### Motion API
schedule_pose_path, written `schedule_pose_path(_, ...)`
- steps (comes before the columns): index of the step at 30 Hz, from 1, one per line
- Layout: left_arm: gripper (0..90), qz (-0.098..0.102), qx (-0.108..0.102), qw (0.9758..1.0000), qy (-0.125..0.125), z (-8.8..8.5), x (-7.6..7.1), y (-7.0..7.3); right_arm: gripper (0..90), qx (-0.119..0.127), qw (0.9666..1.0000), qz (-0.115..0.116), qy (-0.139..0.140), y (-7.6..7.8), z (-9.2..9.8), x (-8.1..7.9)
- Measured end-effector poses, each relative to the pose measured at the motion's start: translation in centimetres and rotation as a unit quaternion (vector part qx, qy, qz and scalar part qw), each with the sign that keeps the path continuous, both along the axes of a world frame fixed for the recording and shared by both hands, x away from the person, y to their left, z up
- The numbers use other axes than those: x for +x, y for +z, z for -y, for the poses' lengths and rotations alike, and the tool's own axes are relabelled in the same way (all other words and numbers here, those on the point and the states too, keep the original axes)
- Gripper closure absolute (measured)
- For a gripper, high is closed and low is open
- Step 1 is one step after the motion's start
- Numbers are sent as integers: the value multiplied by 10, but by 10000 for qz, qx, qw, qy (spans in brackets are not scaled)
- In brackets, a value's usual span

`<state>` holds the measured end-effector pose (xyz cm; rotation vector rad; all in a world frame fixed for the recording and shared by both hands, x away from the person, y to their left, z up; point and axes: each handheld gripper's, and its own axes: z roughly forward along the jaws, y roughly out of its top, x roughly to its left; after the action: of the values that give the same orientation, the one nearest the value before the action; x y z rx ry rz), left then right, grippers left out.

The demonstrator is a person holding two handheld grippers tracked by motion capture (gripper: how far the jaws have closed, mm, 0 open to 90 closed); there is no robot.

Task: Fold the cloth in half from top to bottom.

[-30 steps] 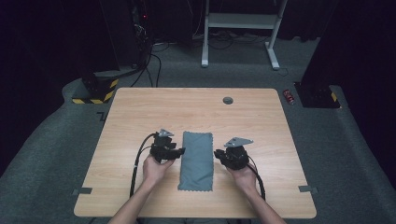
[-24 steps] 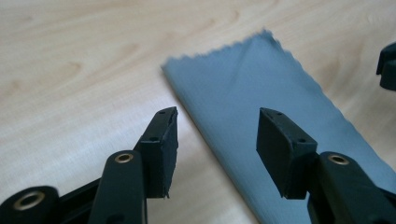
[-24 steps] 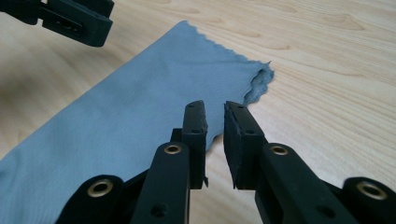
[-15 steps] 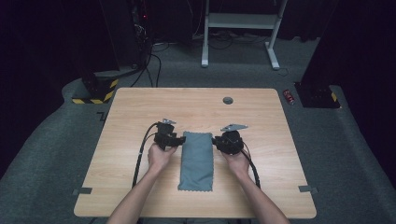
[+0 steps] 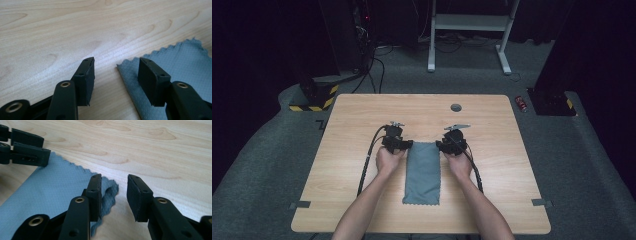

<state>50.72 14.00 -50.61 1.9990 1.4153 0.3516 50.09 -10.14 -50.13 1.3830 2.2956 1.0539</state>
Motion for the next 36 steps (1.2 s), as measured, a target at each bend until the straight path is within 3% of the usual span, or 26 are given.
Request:
schedule_pose_path(4,486,42,58,10000,-26,2,2,2,647,-101,9999,13,-59,-1,-8,5)
schedule_pose_path(7,494,36,79,10000,-35,3,2,0,648,-278,9995,-114,-96,-7,-11,10)
schedule_pose_path(10,504,51,252,9996,-86,5,2,-3,663,-301,9994,-158,-86,-9,-11,13)
schedule_pose_path(13,535,88,355,9993,-103,9,1,-3,717,-532,9985,-122,-10,-9,-15,13)
schedule_pose_path(16,580,198,631,9975,-237,14,-1,-3,792,-651,9978,-91,98,-9,-16,12)
schedule_pose_path(22,749,184,556,9972,-471,16,-3,-2,876,-807,9963,-95,279,-7,-21,11)
schedule_pose_path(25,829,46,426,9976,-538,16,-1,-1,883,-729,9968,-161,283,-7,-20,13)
schedule_pose_path(27,875,-6,512,9967,-636,18,0,1,886,-678,9970,-207,301,-7,-18,14)
schedule_pose_path(29,885,-29,602,9955,-727,20,1,2,888,-616,9973,-236,308,-6,-17,13)
schedule_pose_path(36,889,88,297,9964,-794,12,-1,18,890,-466,9982,-38,366,10,-11,9)
